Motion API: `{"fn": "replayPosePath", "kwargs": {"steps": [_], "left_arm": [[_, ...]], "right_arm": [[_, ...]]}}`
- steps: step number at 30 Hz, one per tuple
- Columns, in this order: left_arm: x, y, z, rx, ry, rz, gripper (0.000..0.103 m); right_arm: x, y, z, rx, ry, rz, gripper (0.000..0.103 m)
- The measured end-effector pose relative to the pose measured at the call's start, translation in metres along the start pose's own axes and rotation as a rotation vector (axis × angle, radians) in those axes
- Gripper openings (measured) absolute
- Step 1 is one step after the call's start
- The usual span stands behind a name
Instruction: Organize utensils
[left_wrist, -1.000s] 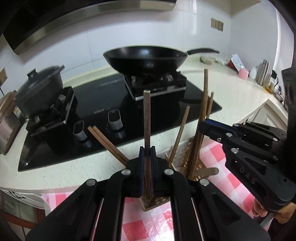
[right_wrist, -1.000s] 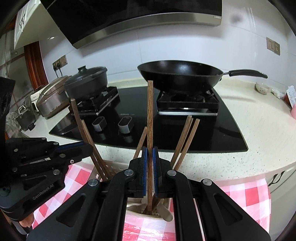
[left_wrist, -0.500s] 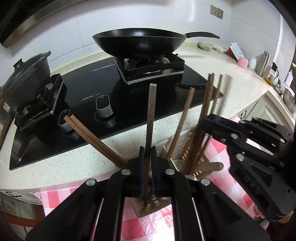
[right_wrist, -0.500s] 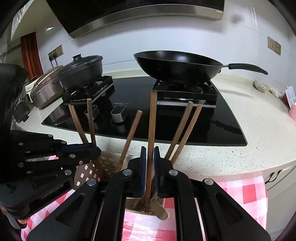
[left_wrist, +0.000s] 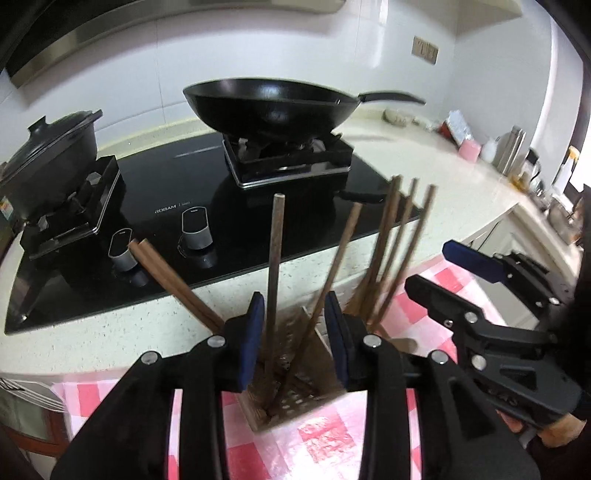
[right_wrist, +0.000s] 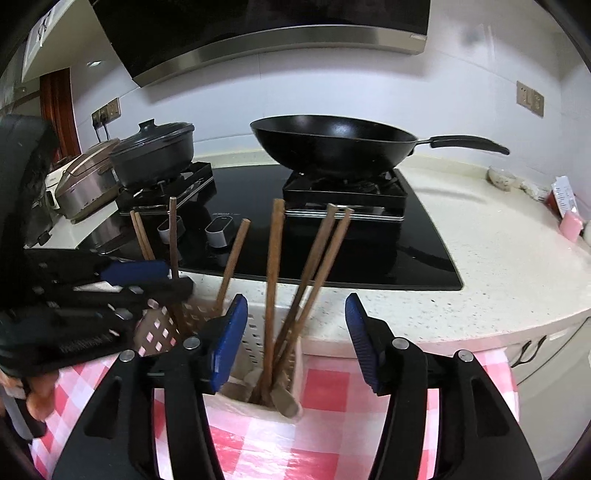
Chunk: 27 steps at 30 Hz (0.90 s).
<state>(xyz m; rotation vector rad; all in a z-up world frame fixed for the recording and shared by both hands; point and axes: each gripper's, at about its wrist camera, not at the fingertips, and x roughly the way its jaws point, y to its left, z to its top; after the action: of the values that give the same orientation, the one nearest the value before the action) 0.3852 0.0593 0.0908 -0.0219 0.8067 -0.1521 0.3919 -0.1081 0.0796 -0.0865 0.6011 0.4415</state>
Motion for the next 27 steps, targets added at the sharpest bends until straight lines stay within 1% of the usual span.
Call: {"fn": "replayPosePath", "kwargs": {"steps": [1,3,5,7,8,11,13,14,17,18,20,22,24,27], "left_arm": [[-0.007,0.001,-0.006,-0.016,-0.021,-0.008,0.043],[-0.022,0.003,-0.024,-0.038,-0.064,0.002,0.051],[-0.034,0.003,-0.050,-0.057,-0.113,-0.002,0.055],[-0.040,0.005,-0.073,-0.087,-0.141,0.011,0.061],[-0.041,0.004,-0.084,-0.091,-0.157,0.028,0.062],[-0.045,0.004,-0.109,-0.104,-0.184,0.042,0.063],[-0.050,0.002,-0.123,-0.117,-0.212,0.036,0.073],[-0.052,0.001,-0.129,-0.128,-0.222,0.030,0.075],[-0.057,-0.001,-0.139,-0.148,-0.251,0.006,0.077],[-0.058,-0.001,-0.140,-0.149,-0.259,0.009,0.080],[-0.058,-0.004,-0.142,-0.134,-0.275,0.020,0.081],[-0.060,-0.005,-0.141,-0.122,-0.291,0.034,0.085],[-0.062,-0.005,-0.140,-0.119,-0.310,0.035,0.086],[-0.062,-0.006,-0.139,-0.119,-0.313,0.043,0.087]], "right_arm": [[-0.003,-0.001,-0.003,-0.002,-0.010,-0.005,0.064],[-0.012,-0.003,-0.016,-0.018,-0.048,-0.012,0.068],[-0.017,-0.004,-0.031,-0.031,-0.071,-0.022,0.071],[-0.019,-0.005,-0.049,-0.026,-0.078,0.003,0.072],[-0.020,-0.006,-0.058,-0.018,-0.081,0.015,0.072],[-0.025,-0.008,-0.077,0.005,-0.095,0.034,0.073],[-0.030,-0.007,-0.084,0.016,-0.104,0.048,0.075],[-0.033,-0.006,-0.087,0.014,-0.118,0.054,0.075],[-0.043,-0.003,-0.088,0.010,-0.165,0.051,0.075],[-0.043,-0.002,-0.088,0.007,-0.162,0.059,0.075],[-0.042,0.002,-0.089,-0.004,-0.154,0.072,0.075],[-0.043,0.004,-0.091,-0.006,-0.158,0.073,0.075],[-0.043,0.005,-0.092,-0.012,-0.155,0.080,0.075],[-0.045,0.006,-0.092,-0.014,-0.157,0.081,0.075]]}}
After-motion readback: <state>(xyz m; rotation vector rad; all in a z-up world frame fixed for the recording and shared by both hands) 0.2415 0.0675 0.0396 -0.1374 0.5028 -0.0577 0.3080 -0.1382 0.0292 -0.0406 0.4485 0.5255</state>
